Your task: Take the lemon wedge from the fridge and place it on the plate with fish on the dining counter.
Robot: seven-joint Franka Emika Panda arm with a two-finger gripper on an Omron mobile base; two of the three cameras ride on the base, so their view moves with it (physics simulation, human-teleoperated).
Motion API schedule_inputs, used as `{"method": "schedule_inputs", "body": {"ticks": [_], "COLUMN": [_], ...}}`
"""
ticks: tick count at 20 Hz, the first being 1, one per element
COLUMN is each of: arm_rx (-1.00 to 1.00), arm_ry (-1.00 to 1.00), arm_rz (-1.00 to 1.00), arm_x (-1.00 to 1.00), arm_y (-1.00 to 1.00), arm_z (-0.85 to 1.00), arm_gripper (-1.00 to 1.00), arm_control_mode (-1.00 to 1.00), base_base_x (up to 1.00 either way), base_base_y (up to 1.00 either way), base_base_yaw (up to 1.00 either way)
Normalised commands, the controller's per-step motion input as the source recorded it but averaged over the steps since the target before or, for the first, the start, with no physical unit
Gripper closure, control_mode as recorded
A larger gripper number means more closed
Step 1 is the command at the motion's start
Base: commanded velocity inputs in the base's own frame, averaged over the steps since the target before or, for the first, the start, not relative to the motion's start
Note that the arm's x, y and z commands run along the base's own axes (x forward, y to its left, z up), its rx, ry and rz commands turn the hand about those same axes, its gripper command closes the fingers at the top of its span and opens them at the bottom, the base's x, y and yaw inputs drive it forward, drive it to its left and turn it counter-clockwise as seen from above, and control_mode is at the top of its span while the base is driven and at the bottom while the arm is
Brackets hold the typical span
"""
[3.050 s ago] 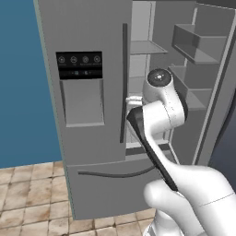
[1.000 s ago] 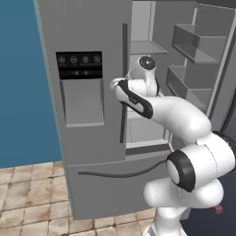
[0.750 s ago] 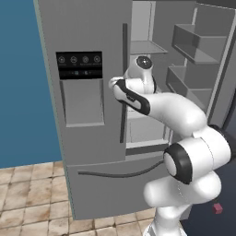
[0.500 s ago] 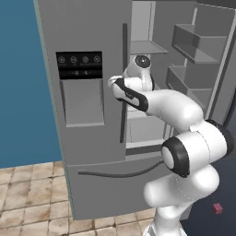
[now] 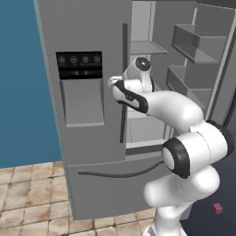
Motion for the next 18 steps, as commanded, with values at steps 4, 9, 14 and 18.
{"method": "schedule_inputs", "body": {"ticks": [4, 9, 14, 18], "arm_rx": [0.00, 0.00, 0.00, 0.00], "arm_ry": [0.00, 0.00, -0.02, -0.15], "arm_rz": [0.00, 0.00, 0.00, 0.03], "arm_x": [0.17, 0.00, -0.05, -0.68], "arm_y": [0.03, 0.00, 0.00, 0.17], "arm_z": [-0.04, 0.00, 0.00, 0.09], "arm_gripper": [1.00, 1.00, 1.00, 1.00], "arm_control_mode": [-1.00, -1.00, -1.00, -1.00], "base_base_x": [0.00, 0.00, 0.00, 0.00], "base_base_y": [0.00, 0.00, 0.00, 0.00], "base_base_yaw": [0.00, 0.00, 0.00, 0.00]}}
